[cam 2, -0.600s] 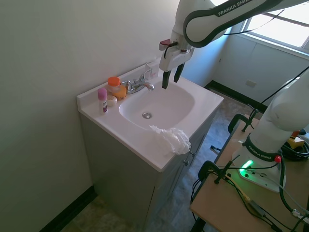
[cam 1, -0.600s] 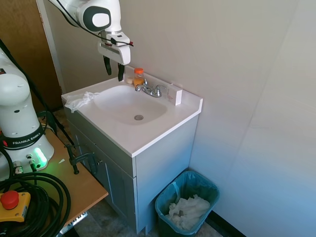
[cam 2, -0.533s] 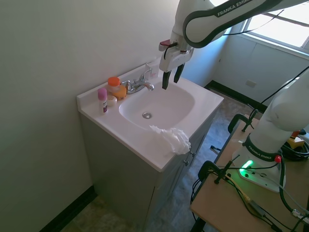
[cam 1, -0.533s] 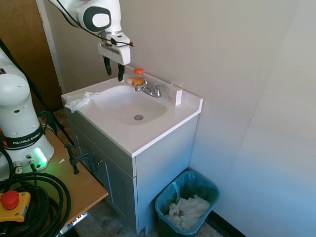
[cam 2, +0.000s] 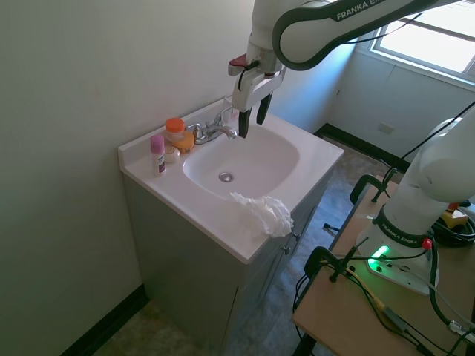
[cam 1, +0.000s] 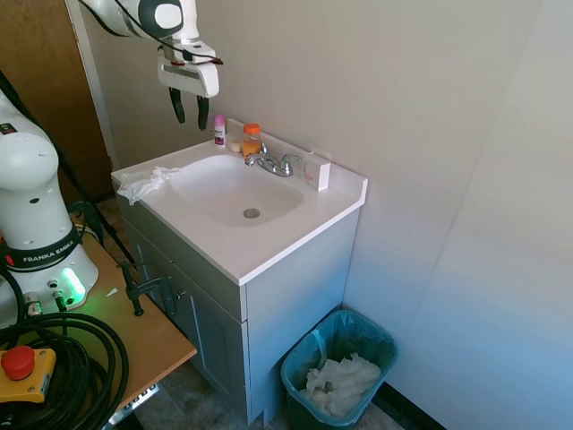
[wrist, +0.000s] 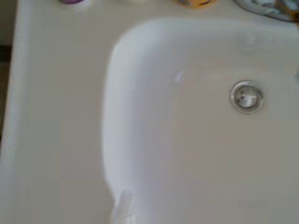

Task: Throw the tissue in the trash bin

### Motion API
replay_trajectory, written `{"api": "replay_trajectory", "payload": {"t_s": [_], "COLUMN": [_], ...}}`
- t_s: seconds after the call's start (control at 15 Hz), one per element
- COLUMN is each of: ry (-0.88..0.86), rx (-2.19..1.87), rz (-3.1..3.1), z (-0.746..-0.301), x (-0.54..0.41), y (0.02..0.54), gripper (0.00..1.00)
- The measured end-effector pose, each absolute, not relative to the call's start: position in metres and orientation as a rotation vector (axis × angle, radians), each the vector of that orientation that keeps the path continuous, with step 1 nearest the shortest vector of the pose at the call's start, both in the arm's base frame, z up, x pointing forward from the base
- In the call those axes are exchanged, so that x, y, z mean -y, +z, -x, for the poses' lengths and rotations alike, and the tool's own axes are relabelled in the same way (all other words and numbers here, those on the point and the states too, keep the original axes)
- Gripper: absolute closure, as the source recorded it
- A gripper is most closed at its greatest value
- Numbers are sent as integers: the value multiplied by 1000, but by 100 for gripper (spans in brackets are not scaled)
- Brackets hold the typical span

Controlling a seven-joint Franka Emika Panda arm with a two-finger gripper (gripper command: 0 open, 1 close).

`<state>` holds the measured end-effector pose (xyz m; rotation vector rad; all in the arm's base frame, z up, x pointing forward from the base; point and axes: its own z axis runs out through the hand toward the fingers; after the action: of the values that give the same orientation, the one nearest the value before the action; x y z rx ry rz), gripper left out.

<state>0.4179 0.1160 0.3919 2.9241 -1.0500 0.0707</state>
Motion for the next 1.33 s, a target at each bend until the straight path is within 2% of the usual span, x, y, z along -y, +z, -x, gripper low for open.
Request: {"api": "replay_trajectory", "payload": {"t_s": [0.4, 0.8, 1.07, 1.13, 1.33], "ry": [-95, -219, -227, -223, -228], "rx": [927, 941, 993, 1003, 1023], "rz": [-2886, -2859, -2824, -2814, -2799], "z": [-357, -354, -356, -357, -360], "x": [-173, -184, -182, -180, -173], "y": [326, 267, 251, 250, 246], "gripper": [0, 0, 0, 100, 100]}}
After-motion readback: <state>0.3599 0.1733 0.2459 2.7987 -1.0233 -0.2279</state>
